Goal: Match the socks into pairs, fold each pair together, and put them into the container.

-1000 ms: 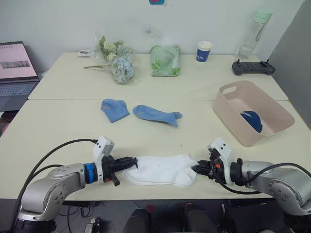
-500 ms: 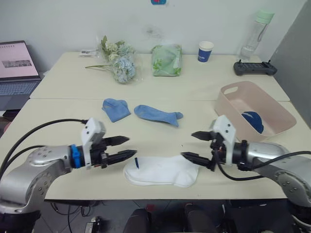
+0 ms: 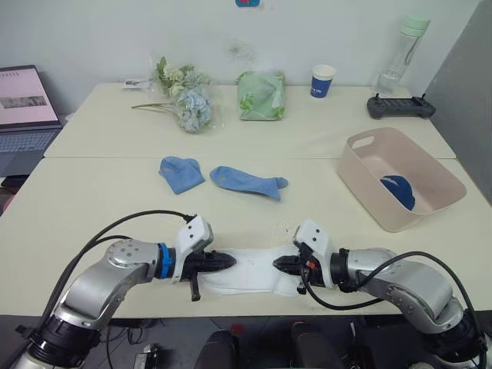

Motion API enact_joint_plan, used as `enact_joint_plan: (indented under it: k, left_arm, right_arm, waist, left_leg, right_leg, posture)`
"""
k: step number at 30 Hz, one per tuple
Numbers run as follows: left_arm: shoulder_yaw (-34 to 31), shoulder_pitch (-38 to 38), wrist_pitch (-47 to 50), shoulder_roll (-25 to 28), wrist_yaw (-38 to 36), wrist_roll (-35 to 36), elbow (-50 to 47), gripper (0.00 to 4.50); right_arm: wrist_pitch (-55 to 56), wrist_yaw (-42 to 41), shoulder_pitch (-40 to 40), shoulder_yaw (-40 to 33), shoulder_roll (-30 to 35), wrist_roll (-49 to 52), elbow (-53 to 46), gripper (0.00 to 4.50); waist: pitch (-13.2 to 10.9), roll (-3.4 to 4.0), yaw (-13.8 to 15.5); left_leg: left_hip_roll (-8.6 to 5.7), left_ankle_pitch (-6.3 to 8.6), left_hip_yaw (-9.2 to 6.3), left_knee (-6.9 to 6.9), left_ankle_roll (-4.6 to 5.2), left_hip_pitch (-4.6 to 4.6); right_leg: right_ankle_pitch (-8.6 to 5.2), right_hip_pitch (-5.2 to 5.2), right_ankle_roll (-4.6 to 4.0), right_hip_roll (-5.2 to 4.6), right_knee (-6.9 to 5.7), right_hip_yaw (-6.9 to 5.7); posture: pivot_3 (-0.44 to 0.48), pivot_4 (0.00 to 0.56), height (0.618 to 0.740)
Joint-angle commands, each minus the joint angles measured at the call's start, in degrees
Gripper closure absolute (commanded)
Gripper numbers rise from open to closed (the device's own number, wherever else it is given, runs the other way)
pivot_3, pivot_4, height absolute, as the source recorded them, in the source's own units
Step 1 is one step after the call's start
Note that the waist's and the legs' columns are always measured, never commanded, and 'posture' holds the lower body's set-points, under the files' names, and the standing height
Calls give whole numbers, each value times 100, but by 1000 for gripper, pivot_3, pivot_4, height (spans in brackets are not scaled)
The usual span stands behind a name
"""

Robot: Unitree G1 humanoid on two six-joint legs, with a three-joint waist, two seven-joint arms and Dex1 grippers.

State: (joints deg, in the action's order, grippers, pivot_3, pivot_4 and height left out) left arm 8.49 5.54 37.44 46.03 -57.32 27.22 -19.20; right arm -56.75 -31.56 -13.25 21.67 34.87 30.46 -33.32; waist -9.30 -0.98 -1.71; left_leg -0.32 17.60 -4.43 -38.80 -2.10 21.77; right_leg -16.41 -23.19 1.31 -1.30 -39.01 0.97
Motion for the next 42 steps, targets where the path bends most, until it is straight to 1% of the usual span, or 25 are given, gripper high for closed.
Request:
enact_joint_plan:
  k: [1,5,8,10,12,15,17,19,20,23,25,29,35,36,38,39,42]
  left_arm:
    - [-2,-279,108,185,10,-89,-155,4500]
    - [-139,-589,229,330,104,-108,-92,4500]
    - [-189,-843,110,431,45,-179,-115,4500]
    - [-340,-907,-50,416,-52,-60,-207,4500]
    - [-577,-843,-77,372,-167,222,-379,4500]
    - [-680,-574,-123,533,-439,387,-722,4500]
    - [-705,-337,61,449,-367,564,-848,4500]
    - [-552,-6,159,262,-206,580,-909,4500]
    - [-433,100,199,200,-159,531,-899,4500]
    - [164,217,-134,80,-17,-206,-493,4500]
    - [379,197,-265,90,5,-487,-267,4500]
    - [566,20,-551,196,-42,-880,52,4500]
    - [504,-229,-844,216,-41,-1052,420,4500]
    - [494,-231,-901,201,-43,-1047,459,4500]
    - [478,-230,-1167,176,-66,-1091,537,4500]
    - [442,-234,-1342,151,-139,-1050,550,4500]
    - [347,-144,-1830,78,-391,-875,413,4500]
  right_arm:
    - [240,-182,130,162,204,-227,-176,4446]
    - [462,-286,444,215,482,-441,-290,4446]
    - [715,-361,717,138,650,-571,-317,4446]
    - [1250,-458,916,73,832,-832,-343,4446]
    - [1527,-450,1071,-190,731,-723,-503,4446]
    - [1613,-348,1149,-561,395,-418,-830,4446]
    - [1584,-244,1110,-605,188,-432,-887,4446]
    - [1633,-71,955,-416,-57,-688,-748,4446]
    - [1636,-5,867,-283,-150,-832,-620,4446]
    - [1752,274,527,196,-553,-1437,163,4446]
    - [1790,350,488,257,-720,-1596,427,4446]
    - [1832,253,679,207,-656,-1715,450,4446]
    - [1815,165,1175,-510,-276,-1575,350,4446]
    - [1898,125,1236,-573,-210,-1599,346,4446]
    - [2135,101,1325,-649,-126,-1727,312,4446]
    - [2238,97,1365,-710,-115,-1733,239,4446]
    - [2309,186,1476,-1025,-288,-1486,-160,4446]
  waist:
    - [0,0,0]
    - [7,2,-1]
    - [13,5,-5]
    - [18,12,-5]
    - [18,12,1]
    - [15,8,4]
    - [15,8,6]
    - [15,9,6]
    - [15,9,3]
    - [16,8,-22]
    - [15,9,-12]
    - [17,8,6]
    - [24,14,0]
    - [23,15,-3]
    - [25,13,-4]
    - [25,13,-5]
    - [24,12,-5]
  left_leg:
    - [1,0,-1,0,0,0]
    - [1,0,-2,0,0,-7]
    - [2,0,0,2,0,-11]
    - [3,0,2,5,1,-16]
    - [2,1,3,5,1,-16]
    - [3,0,0,3,0,-10]
    - [3,0,-1,3,0,-9]
    - [3,0,-1,2,0,-9]
    - [1,0,0,1,0,-9]
    - [1,0,6,3,0,-14]
    - [0,0,10,6,0,-16]
    - [1,0,1,4,0,-5]
    - [0,0,4,5,0,-22]
    - [1,1,7,8,1,-38]
    - [2,3,11,33,4,-104]
    - [0,3,17,46,5,-125]
    - [1,3,23,64,4,-135]
  right_leg:
    - [0,0,0,0,0,0]
    - [0,6,0,-1,-1,-1]
    - [0,8,1,0,-1,1]
    - [-1,10,1,0,0,2]
    - [-1,12,1,0,2,1]
    - [-1,10,1,0,-1,0]
    - [-1,9,1,1,-2,-1]
    - [-1,9,1,1,-1,-1]
    - [-1,10,1,2,-2,-1]
    - [-1,10,1,9,-2,-1]
    - [0,5,0,12,-6,1]
    - [0,3,0,4,0,1]
    - [-1,17,0,2,0,1]
    - [-1,33,1,2,0,2]
    - [-6,95,0,2,15,2]
    - [-11,109,0,2,17,2]
    - [-12,105,0,3,16,4]
  posture:
    - [0,150,740]
    - [0,150,740]
    - [0,150,740]
    - [0,150,740]
    - [0,150,740]
    - [0,150,740]
    - [0,150,740]
    - [0,150,740]
    - [0,150,740]
    - [0,150,740]
    - [0,150,740]
    - [0,150,740]
    - [0,150,740]
    - [0,150,740]
    - [0,150,740]
    - [0,150,740]
    - [0,150,740]
